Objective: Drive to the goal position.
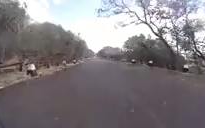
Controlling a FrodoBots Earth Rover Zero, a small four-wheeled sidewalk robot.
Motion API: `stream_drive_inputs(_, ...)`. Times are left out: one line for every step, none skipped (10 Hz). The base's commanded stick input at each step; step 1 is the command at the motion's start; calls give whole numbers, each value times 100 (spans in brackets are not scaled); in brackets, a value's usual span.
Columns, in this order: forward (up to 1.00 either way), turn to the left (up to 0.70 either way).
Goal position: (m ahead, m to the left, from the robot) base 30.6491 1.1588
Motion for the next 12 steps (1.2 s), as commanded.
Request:
stream_drive_inputs(70, 0)
stream_drive_inputs(70, 0)
stream_drive_inputs(70, 0)
stream_drive_inputs(70, 0)
stream_drive_inputs(70, 0)
stream_drive_inputs(70, 0)
stream_drive_inputs(70, 0)
stream_drive_inputs(70, 0)
stream_drive_inputs(70, 0)
stream_drive_inputs(70, 0)
stream_drive_inputs(70, 35)
stream_drive_inputs(70, 35)
